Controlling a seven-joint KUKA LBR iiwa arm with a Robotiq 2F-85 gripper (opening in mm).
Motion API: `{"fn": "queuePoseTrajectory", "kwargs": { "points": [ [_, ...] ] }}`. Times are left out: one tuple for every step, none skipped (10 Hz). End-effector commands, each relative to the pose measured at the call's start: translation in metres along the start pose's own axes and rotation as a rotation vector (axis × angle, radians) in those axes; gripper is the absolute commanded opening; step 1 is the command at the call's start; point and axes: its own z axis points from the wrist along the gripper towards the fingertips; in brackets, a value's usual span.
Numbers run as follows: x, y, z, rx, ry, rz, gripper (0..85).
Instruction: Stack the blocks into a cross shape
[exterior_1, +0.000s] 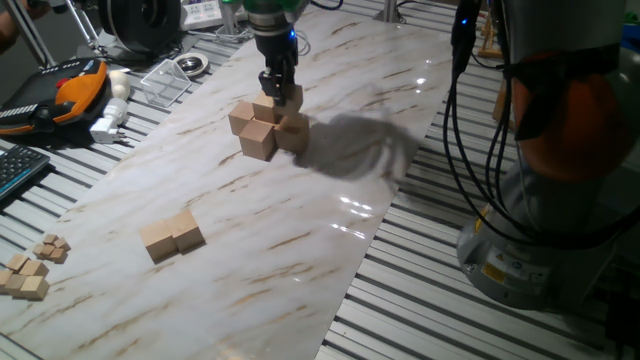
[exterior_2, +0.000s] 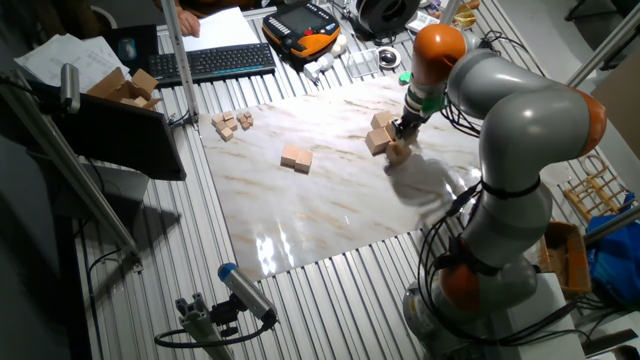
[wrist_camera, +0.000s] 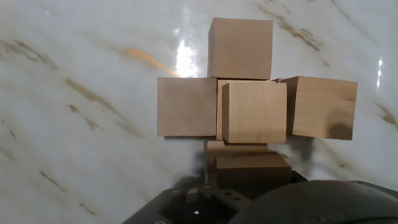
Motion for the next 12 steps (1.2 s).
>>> {"fn": "queuePoseTrajectory", "kwargs": {
  "points": [
    [-0.002,-0.001,0.004,-0.005,-0.004,-0.005,0.0],
    [-0.003,-0.002,0.01,-0.016,-0.011,-0.008,0.0],
    [-0.003,-0.002,0.016,-0.02,-0.019,-0.008,0.0],
    [-0.003,-0.002,0.021,-0.022,-0.027,-0.009,0.0],
    [-0.002,-0.003,0.023,-0.023,-0.029,-0.011,0.0],
    [-0.003,-0.003,0.023,-0.025,-0.028,-0.015,0.0],
    [-0.003,-0.003,0.025,-0.019,-0.027,-0.025,0.0],
    [-0.003,-0.004,0.027,-0.022,-0.029,-0.026,0.0],
    [-0.003,-0.006,0.029,-0.026,-0.03,-0.028,0.0],
    [-0.003,-0.006,0.031,-0.034,-0.031,-0.027,0.0],
    [-0.004,-0.007,0.034,-0.039,-0.03,-0.027,0.0],
    [-0.004,-0.008,0.035,-0.048,-0.029,-0.024,0.0]
  ]
}}
